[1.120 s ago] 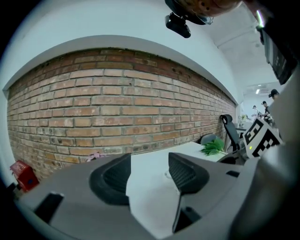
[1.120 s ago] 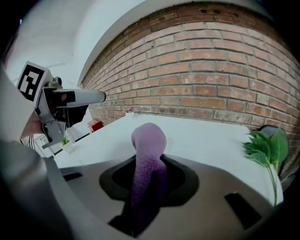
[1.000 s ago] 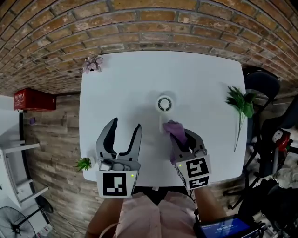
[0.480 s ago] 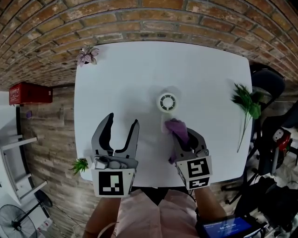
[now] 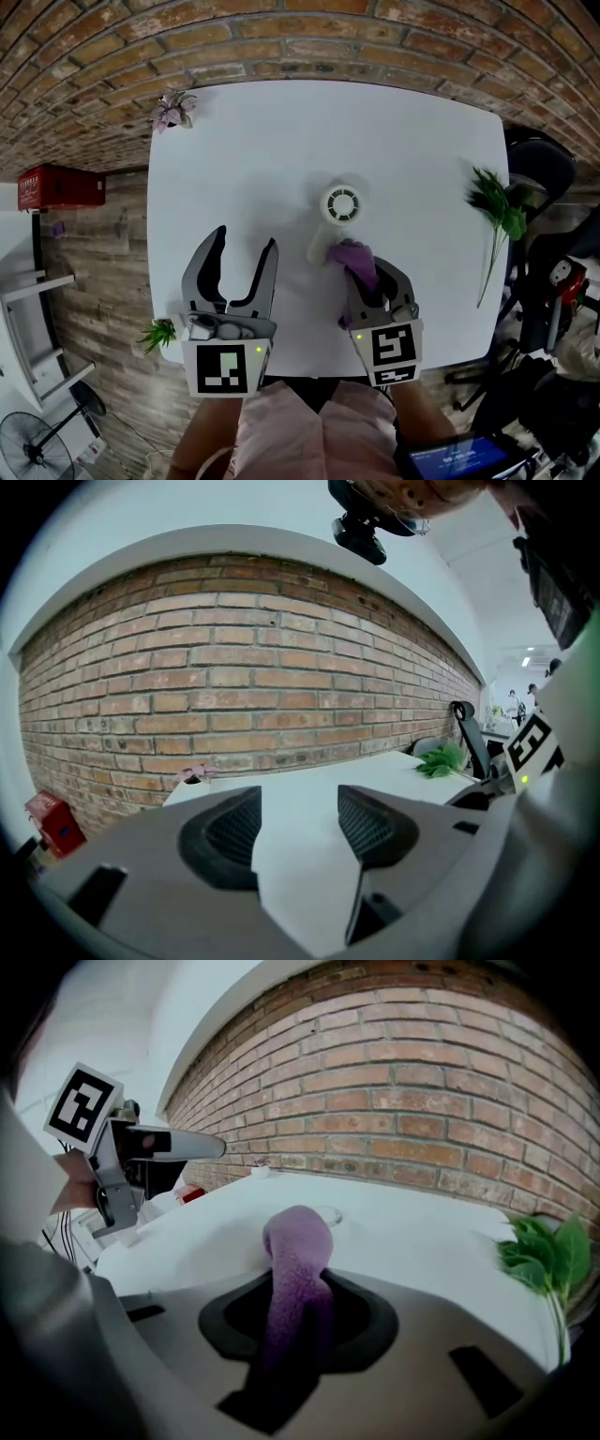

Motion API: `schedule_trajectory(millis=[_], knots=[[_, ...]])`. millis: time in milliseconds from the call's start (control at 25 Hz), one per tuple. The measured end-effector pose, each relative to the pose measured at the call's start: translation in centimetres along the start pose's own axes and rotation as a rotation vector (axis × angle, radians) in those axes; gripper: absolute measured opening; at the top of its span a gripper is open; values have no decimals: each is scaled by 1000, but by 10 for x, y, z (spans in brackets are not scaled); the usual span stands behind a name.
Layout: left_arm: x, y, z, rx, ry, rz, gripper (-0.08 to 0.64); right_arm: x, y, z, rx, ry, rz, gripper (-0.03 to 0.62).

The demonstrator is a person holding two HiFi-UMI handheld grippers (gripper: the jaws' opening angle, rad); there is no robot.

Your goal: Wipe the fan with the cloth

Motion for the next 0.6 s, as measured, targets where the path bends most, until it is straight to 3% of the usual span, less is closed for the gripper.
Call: schedule_trajectory(millis=[240, 480, 600], knots=[[4, -4, -3, 11, 2, -6, 249, 23, 2, 24, 74, -67, -66, 104], [8, -9, -3, 19, 17, -17, 249, 8, 3, 11, 40, 51, -6, 104], [9, -10, -4, 17, 26, -14, 250, 3, 12, 13, 72, 83, 19, 104]])
Point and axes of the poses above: the fingertips, and each gripper's own axes: y forward along the fingers, z to its left, x out of its top, the point moved 4 cm from there along -y, backward along the fingers, and after that the axes turned 9 degrees about -y, right-handed, at the moved point
